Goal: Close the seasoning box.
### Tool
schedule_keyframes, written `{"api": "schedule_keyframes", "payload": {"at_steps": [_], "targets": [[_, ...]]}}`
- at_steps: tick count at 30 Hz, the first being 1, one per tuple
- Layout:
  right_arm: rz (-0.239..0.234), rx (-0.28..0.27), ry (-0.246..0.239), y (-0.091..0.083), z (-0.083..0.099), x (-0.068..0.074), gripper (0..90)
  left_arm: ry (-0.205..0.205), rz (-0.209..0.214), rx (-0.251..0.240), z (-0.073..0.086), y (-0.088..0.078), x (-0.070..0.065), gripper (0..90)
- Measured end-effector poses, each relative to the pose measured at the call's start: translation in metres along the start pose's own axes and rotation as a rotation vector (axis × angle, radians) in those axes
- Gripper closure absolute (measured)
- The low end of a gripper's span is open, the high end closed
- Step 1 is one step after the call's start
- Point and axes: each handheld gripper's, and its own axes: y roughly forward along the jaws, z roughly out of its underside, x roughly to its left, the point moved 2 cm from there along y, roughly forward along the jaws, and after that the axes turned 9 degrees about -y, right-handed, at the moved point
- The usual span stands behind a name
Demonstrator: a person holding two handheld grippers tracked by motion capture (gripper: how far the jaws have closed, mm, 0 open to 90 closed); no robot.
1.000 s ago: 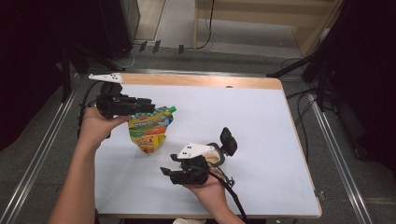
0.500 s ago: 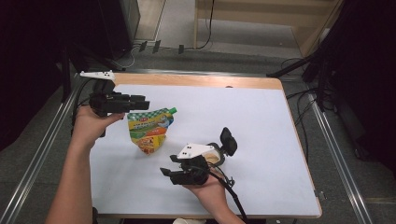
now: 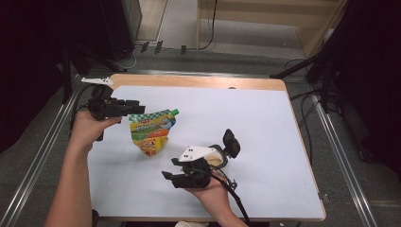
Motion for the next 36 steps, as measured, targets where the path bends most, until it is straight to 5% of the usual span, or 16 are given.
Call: {"api": "schedule_keyframes", "payload": {"at_steps": [16,24,28,32,36], "targets": [[0.024,-0.001,0.005,-0.012,-0.008,-0.007,48.8,-0.067,-0.045,-0.022,0.010,0.011,0.019,46.4],[0.028,-0.009,0.019,-0.025,-0.013,-0.016,49.7,-0.078,-0.031,-0.012,0.015,0.018,0.026,45.4],[0.033,-0.010,0.028,-0.034,-0.016,-0.023,49.7,-0.075,-0.041,-0.004,0.017,0.020,0.027,45.2],[0.041,-0.019,0.037,-0.042,-0.018,-0.027,50.3,-0.024,-0.056,0.001,0.020,0.023,0.026,45.6],[0.060,-0.017,0.030,-0.050,-0.020,-0.031,51.3,-0.028,-0.043,0.003,0.020,0.025,0.025,45.0]]}}
